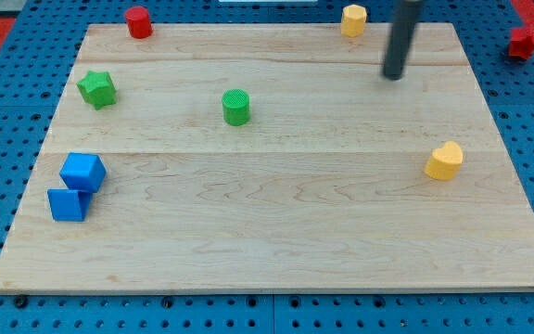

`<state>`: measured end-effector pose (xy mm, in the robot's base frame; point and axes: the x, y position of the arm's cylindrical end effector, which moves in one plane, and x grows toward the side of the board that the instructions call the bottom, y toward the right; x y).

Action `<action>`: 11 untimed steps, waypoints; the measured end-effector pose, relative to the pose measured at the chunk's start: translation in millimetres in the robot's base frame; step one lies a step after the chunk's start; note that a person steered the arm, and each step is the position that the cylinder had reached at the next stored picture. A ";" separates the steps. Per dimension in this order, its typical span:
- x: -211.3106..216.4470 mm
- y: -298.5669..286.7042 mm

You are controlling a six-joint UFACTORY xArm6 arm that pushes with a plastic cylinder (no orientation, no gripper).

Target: Push the green circle parallel right of the blue blocks

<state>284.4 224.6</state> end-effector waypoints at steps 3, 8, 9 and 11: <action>-70.9 -78.5; 119.6 -56.7; 80.9 -92.5; 122.7 -258.9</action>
<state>407.1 -34.3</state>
